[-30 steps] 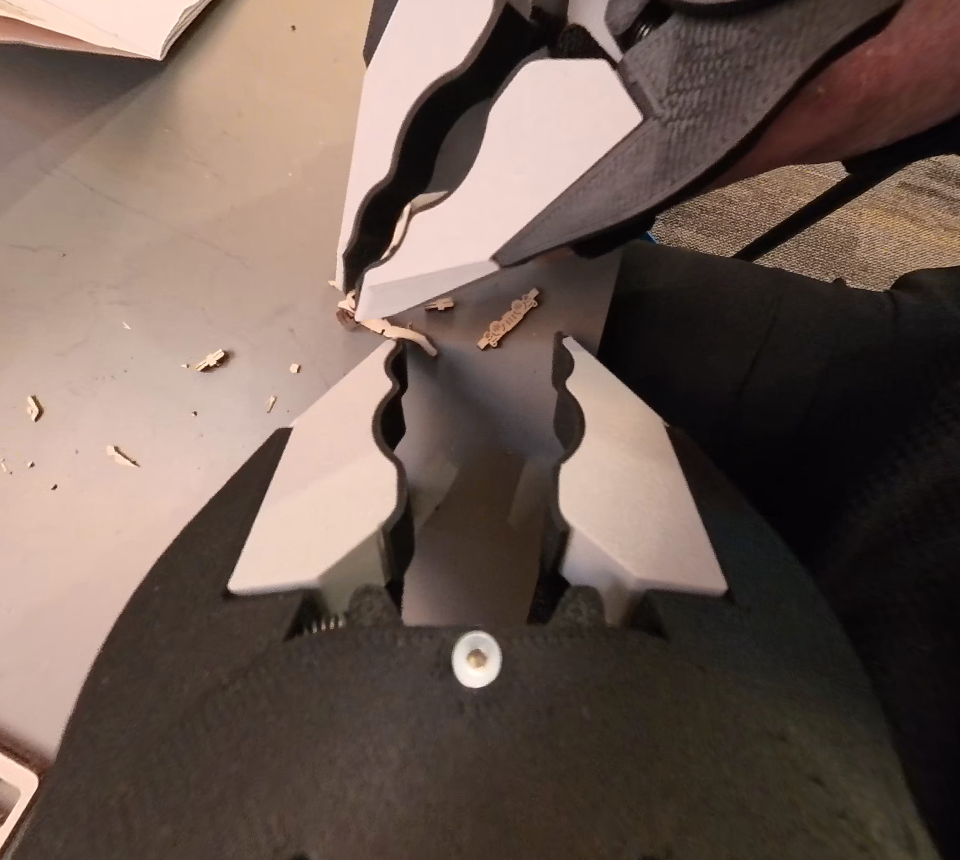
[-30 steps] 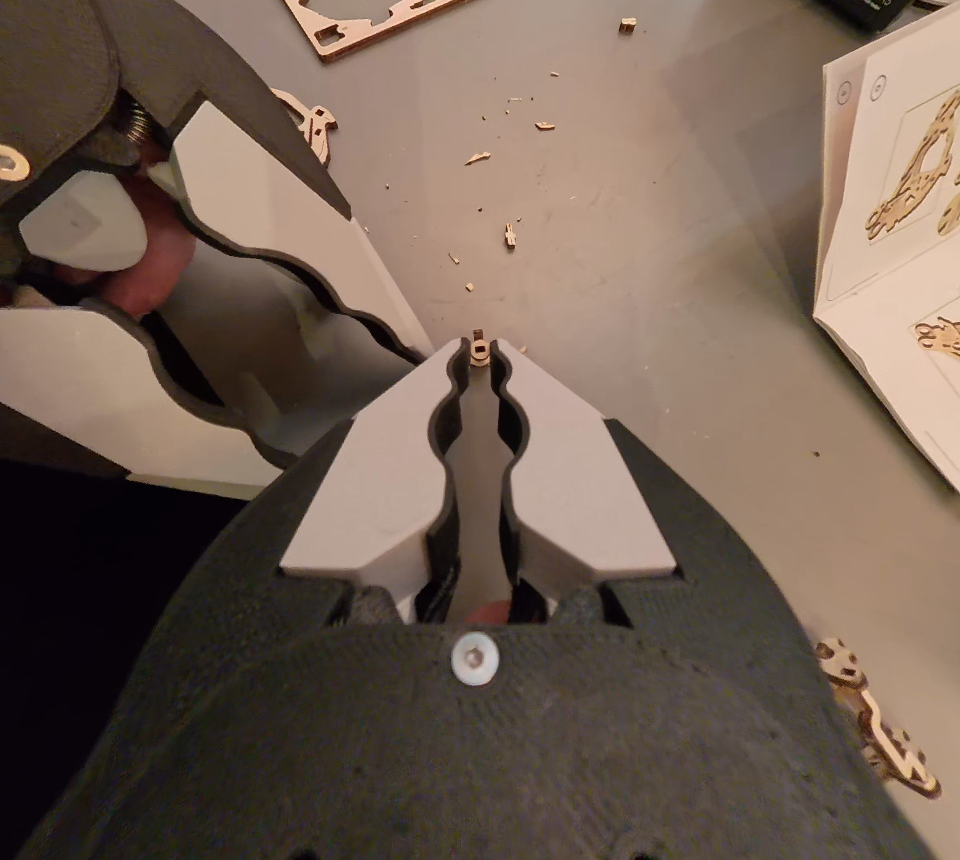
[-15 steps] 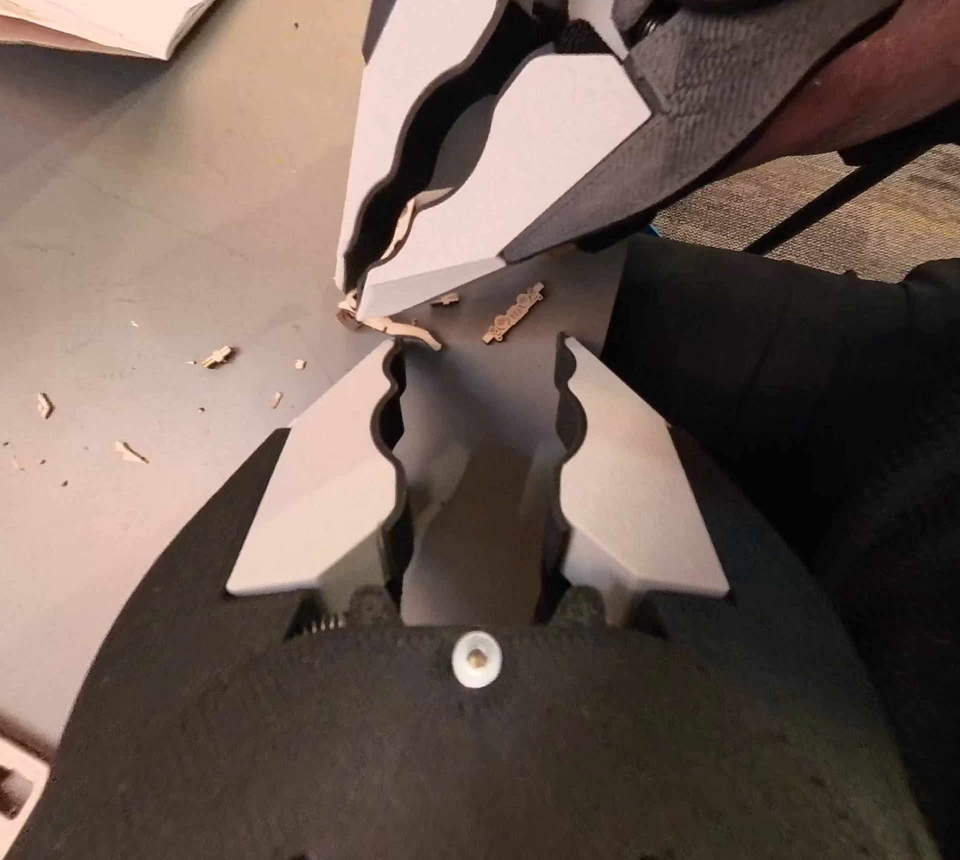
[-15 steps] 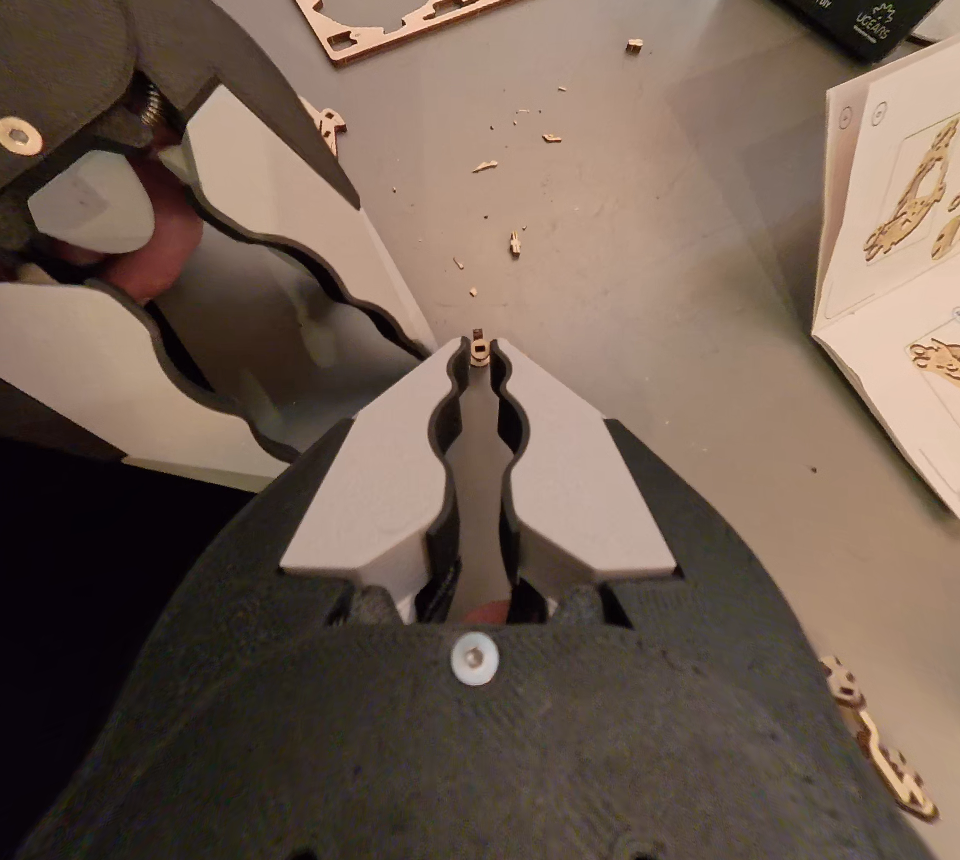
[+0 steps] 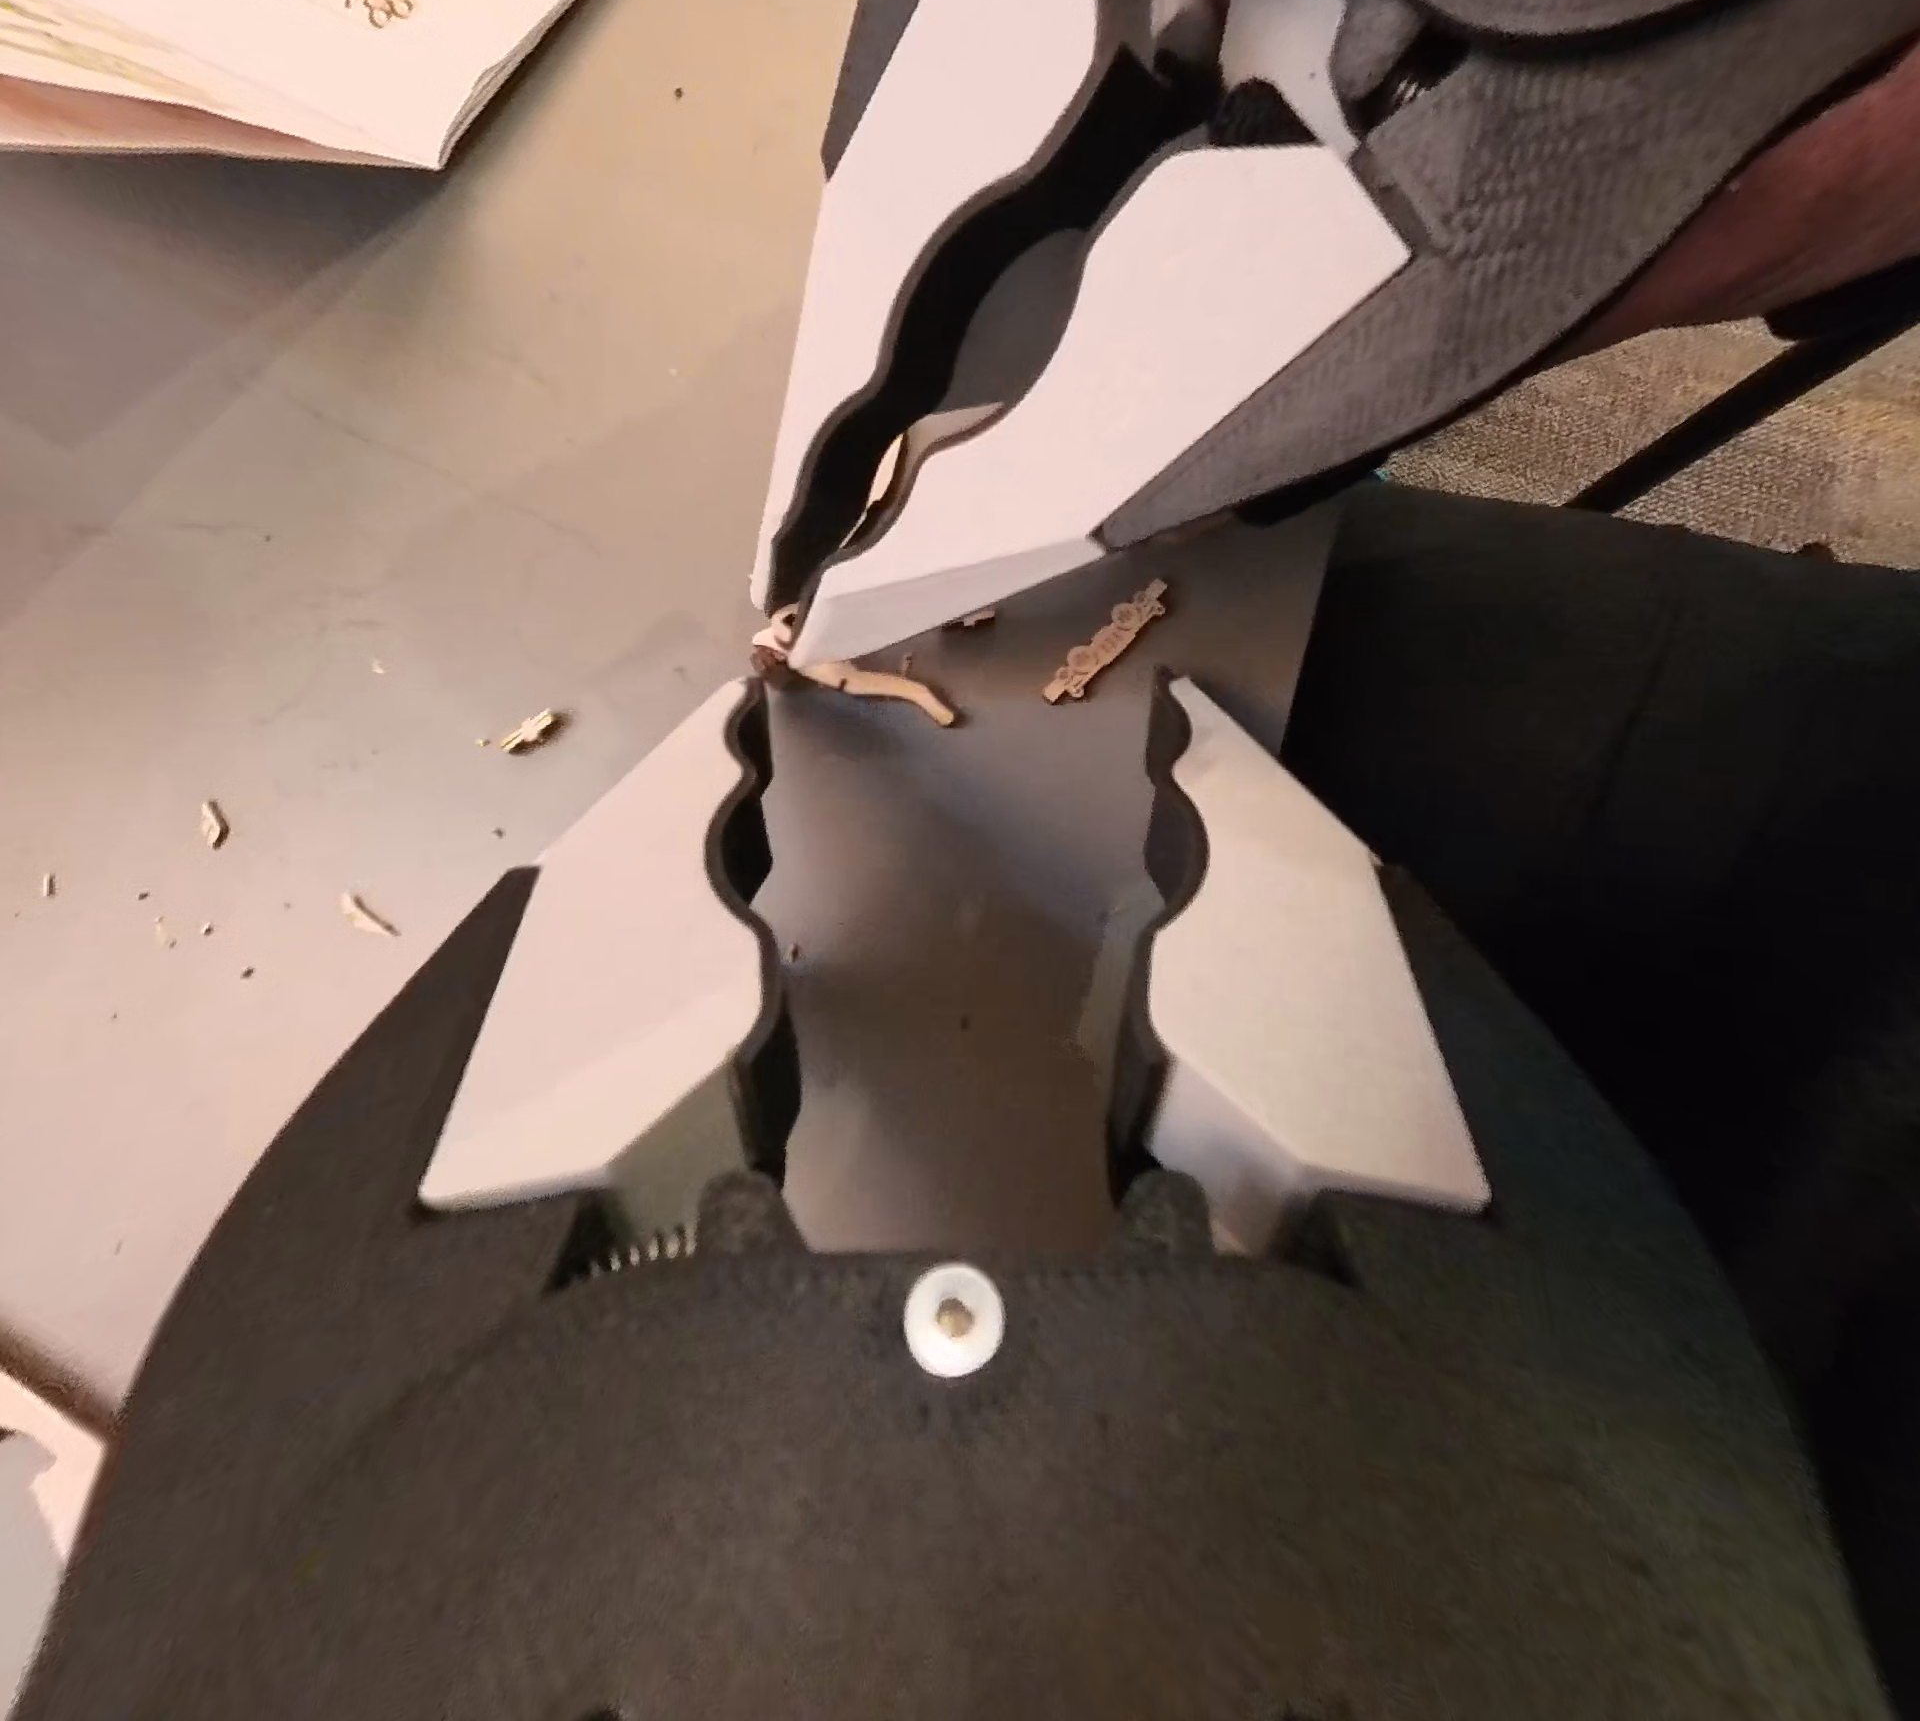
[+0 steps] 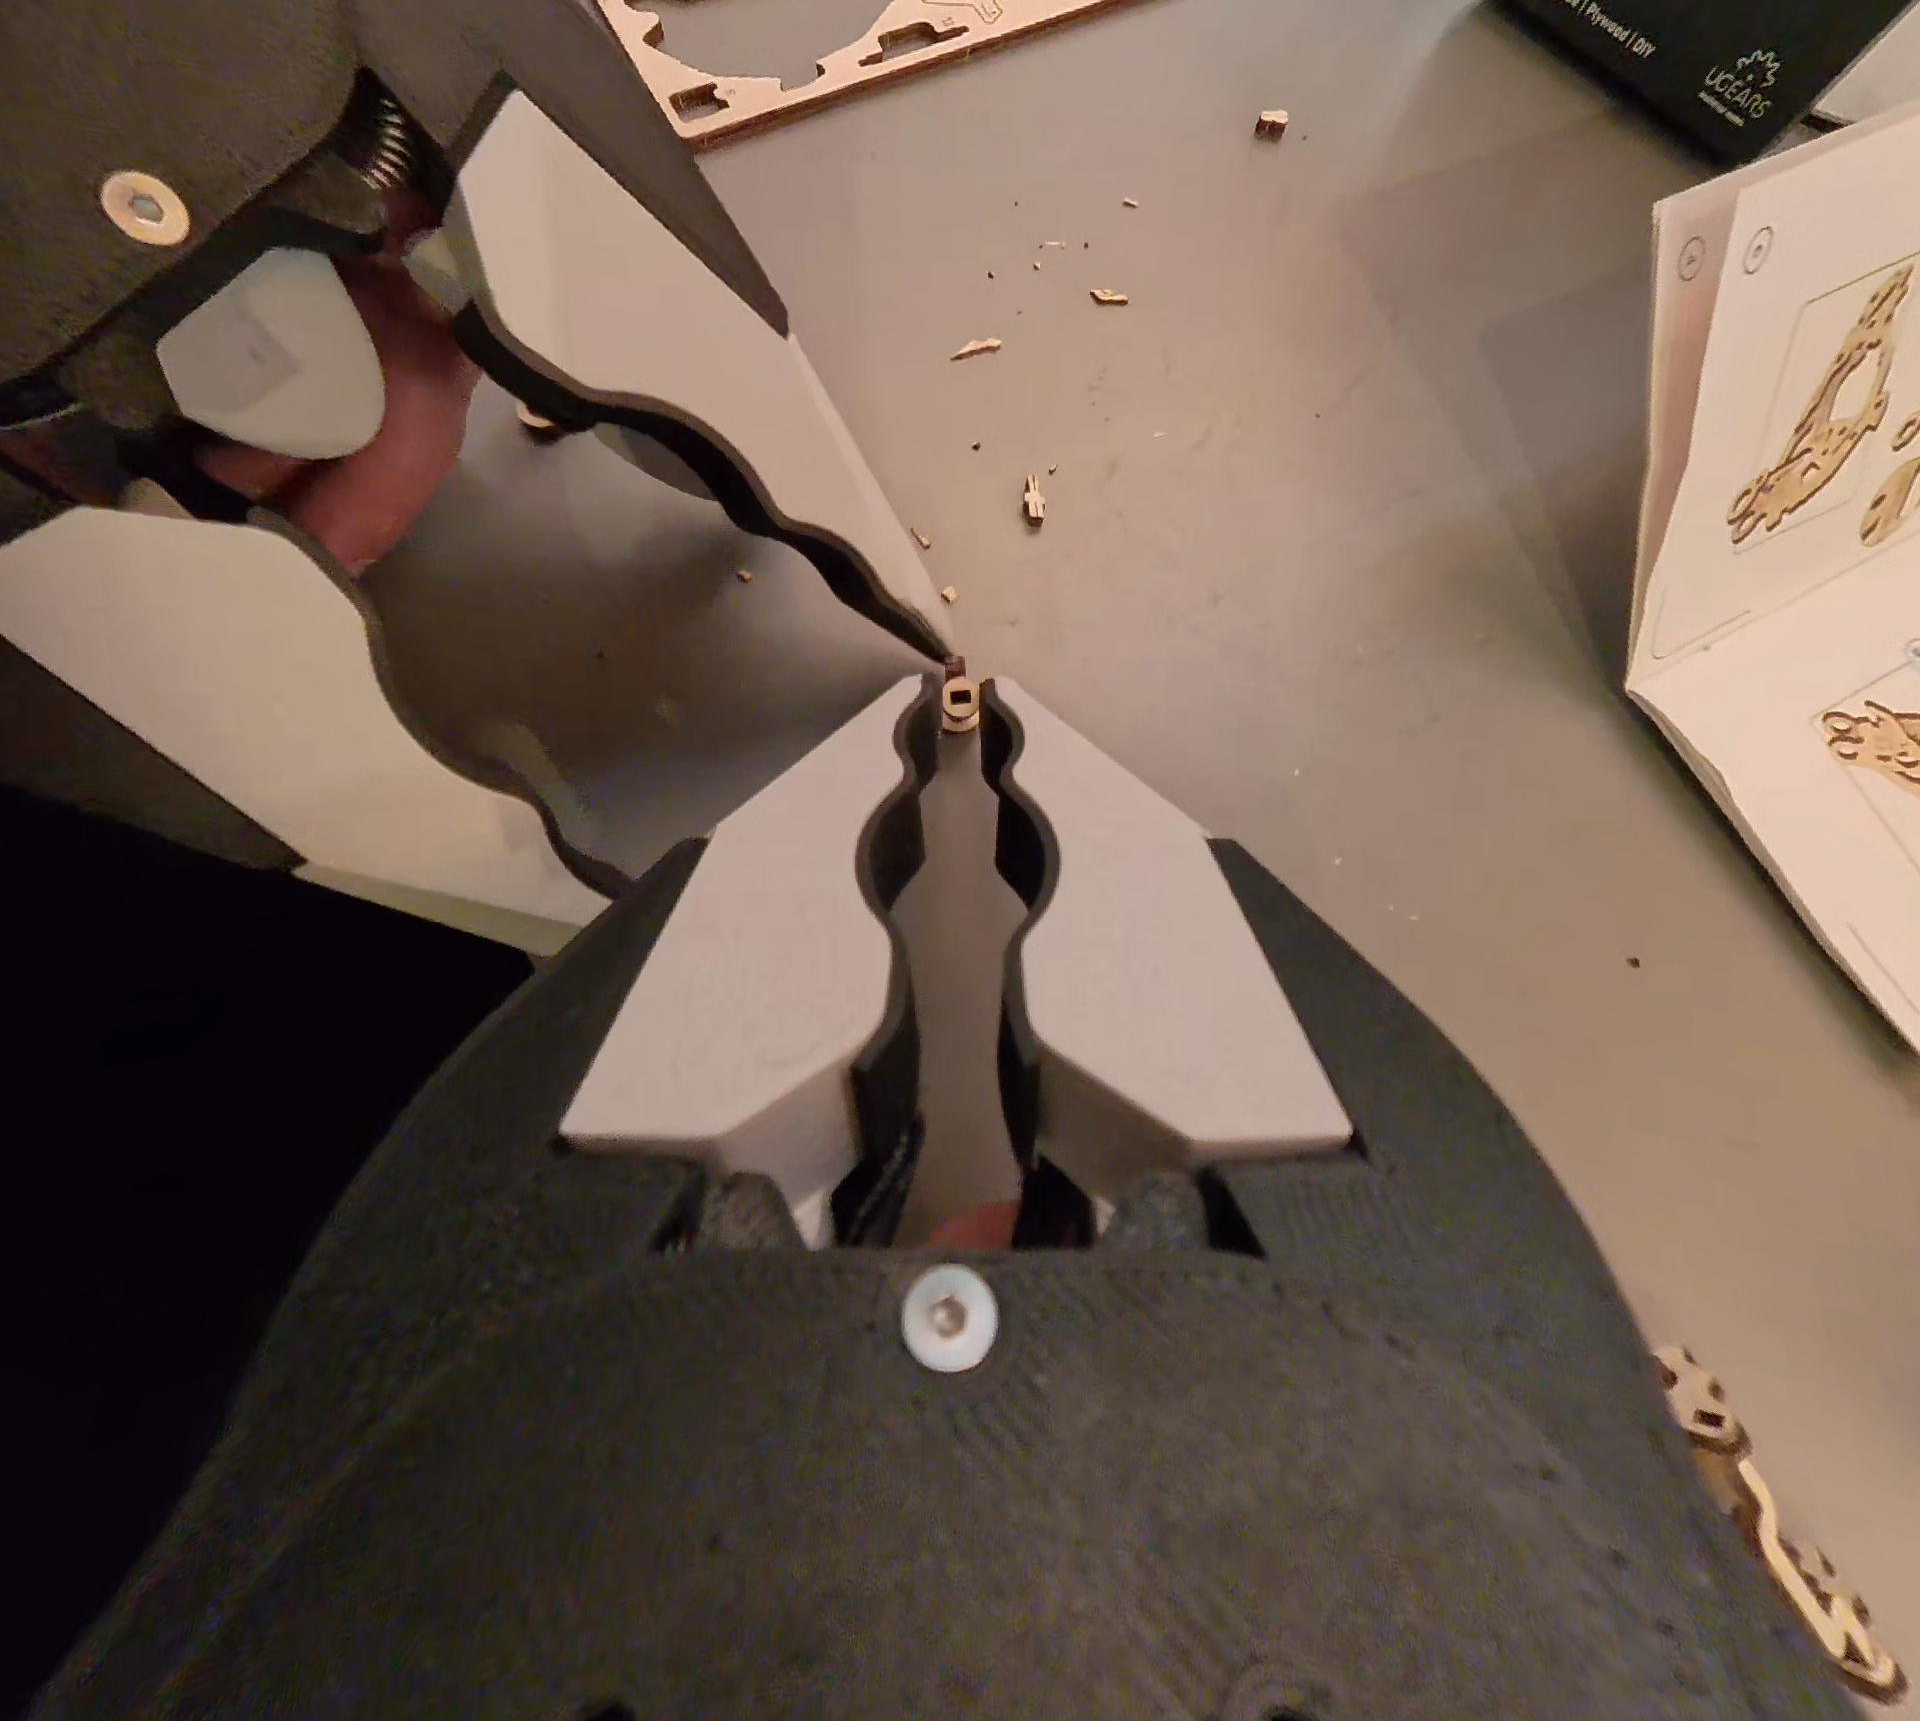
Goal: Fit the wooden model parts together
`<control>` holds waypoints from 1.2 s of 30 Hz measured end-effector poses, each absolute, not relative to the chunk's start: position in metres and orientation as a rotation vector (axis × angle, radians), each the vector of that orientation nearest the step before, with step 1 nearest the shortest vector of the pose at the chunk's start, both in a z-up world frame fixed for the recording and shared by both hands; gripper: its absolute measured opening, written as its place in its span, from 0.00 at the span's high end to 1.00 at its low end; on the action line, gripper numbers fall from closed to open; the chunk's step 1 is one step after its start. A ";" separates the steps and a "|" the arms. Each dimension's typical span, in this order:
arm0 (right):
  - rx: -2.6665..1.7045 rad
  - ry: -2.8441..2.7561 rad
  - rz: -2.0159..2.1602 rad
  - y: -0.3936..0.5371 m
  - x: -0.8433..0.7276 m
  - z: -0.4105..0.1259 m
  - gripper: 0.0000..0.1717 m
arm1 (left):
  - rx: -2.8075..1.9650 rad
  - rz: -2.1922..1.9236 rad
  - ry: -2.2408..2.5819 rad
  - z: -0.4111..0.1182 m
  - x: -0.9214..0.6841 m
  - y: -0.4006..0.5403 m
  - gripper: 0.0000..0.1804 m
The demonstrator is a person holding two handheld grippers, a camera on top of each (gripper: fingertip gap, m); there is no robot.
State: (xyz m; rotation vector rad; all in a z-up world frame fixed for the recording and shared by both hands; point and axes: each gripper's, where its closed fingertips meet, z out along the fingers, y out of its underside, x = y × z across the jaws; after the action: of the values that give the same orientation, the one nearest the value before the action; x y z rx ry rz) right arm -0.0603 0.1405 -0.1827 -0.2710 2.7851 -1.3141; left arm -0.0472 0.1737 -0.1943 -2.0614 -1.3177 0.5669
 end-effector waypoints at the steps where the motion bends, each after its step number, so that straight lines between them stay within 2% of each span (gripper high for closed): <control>1: -0.280 2.787 -1.321 0.140 -0.060 -0.183 0.98 | -2.064 0.569 -1.317 -0.195 -0.048 0.174 0.60; 8: -0.308 2.807 -1.350 0.139 -0.060 -0.183 0.98 | -2.058 0.575 -1.318 -0.196 -0.050 0.173 0.60; 18: -0.265 2.878 -1.179 0.139 -0.062 -0.185 0.97 | -2.069 0.610 -1.321 -0.196 -0.052 0.172 0.61; 34: -0.277 2.863 -1.349 0.140 -0.067 -0.185 0.97 | -2.058 0.620 -1.326 -0.196 -0.053 0.173 0.61; 36: -0.265 2.855 -1.328 0.141 -0.069 -0.185 0.95 | -2.061 0.624 -1.329 -0.196 -0.053 0.172 0.61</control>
State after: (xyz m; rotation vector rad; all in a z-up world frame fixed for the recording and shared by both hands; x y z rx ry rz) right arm -0.0690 0.1408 -0.1852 -0.2652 2.8550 -1.3278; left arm -0.0530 0.1720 -0.1959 -2.0614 -1.3286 0.6241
